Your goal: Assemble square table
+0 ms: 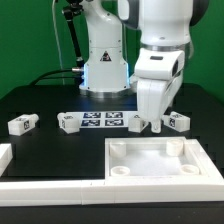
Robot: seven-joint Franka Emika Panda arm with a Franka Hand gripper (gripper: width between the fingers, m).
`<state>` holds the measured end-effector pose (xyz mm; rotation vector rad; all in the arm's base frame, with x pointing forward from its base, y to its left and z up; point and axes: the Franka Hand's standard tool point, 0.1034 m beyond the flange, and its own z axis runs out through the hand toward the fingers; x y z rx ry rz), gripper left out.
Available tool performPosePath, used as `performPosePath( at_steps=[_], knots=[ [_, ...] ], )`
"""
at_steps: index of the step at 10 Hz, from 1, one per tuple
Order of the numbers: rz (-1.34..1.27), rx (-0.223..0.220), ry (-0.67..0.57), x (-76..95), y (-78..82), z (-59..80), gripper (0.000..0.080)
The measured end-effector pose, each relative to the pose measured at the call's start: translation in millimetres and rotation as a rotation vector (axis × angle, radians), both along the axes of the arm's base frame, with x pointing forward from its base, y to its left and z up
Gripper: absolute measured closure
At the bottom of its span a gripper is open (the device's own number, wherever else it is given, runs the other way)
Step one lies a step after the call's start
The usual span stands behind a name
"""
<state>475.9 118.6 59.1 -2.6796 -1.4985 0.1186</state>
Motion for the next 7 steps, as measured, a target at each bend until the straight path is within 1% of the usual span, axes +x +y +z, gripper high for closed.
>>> performPosePath(
  at_steps=[1,2,5,6,7],
  knots=[
    [-0.067,-0.005,0.0,-2.6,13.2,1.0,0.015],
    [-0.17,-0.012,-0.001,-4.5,22.2,0.9,0.015],
    [-0.35,-0.023,0.007,-5.0,23.7,0.9,0.015],
    [-0.42,-0.034,0.012,-7.0,27.7,0.7,0.015],
    [-0.448,-0.043,0.021,-13.8,42.8,0.6,0.015]
  ],
)
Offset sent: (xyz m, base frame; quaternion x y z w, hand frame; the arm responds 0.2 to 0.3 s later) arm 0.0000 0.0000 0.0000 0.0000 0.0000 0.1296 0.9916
